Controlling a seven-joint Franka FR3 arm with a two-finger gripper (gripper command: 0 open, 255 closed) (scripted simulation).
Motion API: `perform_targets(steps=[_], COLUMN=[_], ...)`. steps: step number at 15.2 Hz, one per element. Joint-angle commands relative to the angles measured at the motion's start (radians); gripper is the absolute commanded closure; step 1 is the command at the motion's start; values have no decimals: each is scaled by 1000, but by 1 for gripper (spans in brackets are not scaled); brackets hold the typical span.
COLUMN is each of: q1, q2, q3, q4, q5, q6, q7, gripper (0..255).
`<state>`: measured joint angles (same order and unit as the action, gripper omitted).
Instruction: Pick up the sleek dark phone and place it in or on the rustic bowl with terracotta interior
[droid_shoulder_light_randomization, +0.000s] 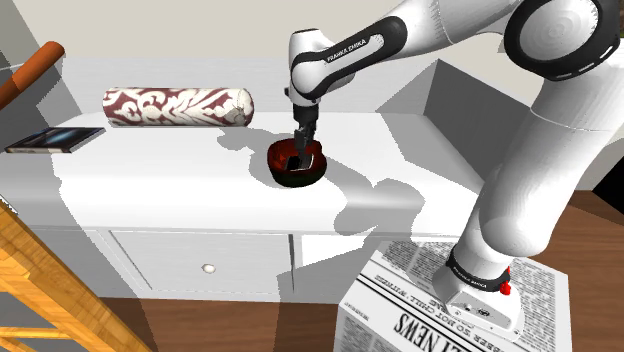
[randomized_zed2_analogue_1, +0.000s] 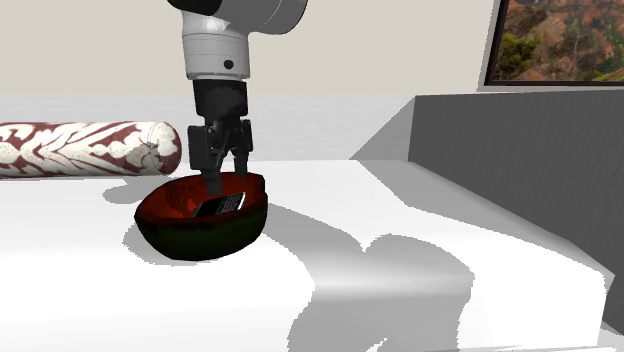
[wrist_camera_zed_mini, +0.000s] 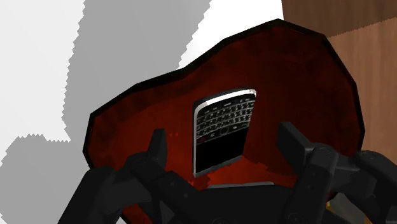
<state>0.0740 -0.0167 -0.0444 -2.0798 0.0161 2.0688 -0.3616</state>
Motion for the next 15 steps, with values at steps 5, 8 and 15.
perform_targets(steps=[5, 8, 15], q1=[0, -1, -1], q2=[-20, -34, -34], q3=[0, 0, 0], q4=[45, 90, 90], q5=[-2, -3, -3], q6=[-65, -124, -124], q7=[1, 2, 2], gripper=[0, 0, 0])
